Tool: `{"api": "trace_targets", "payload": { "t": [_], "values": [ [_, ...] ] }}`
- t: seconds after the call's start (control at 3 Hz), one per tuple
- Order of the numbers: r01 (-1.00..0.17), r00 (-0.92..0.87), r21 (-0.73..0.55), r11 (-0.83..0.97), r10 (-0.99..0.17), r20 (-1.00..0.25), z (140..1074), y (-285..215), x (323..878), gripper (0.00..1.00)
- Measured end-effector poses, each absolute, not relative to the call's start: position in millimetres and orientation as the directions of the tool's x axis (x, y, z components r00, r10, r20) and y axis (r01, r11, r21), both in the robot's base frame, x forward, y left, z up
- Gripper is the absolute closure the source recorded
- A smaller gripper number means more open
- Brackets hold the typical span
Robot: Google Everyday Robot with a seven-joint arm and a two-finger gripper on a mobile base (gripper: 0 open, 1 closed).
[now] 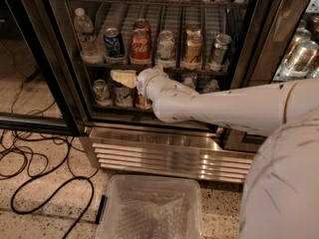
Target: Pick coke can from middle shelf of fridge
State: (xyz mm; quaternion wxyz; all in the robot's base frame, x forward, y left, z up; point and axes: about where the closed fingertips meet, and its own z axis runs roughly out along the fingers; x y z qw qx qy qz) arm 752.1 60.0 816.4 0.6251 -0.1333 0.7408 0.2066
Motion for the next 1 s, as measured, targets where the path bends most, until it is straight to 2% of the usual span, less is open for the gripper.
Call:
{"api": "trace_targets", "payload": {
  "t": [0.67,1.0],
  "values": [
    [-0.480,-0.141,0.102,0.871,0.038,-0.989,823,80,759,0.15],
    [-0.434,-0.120,0.047,0.900,-0.006,-0.993,822,67,771,0.17]
  ]
}}
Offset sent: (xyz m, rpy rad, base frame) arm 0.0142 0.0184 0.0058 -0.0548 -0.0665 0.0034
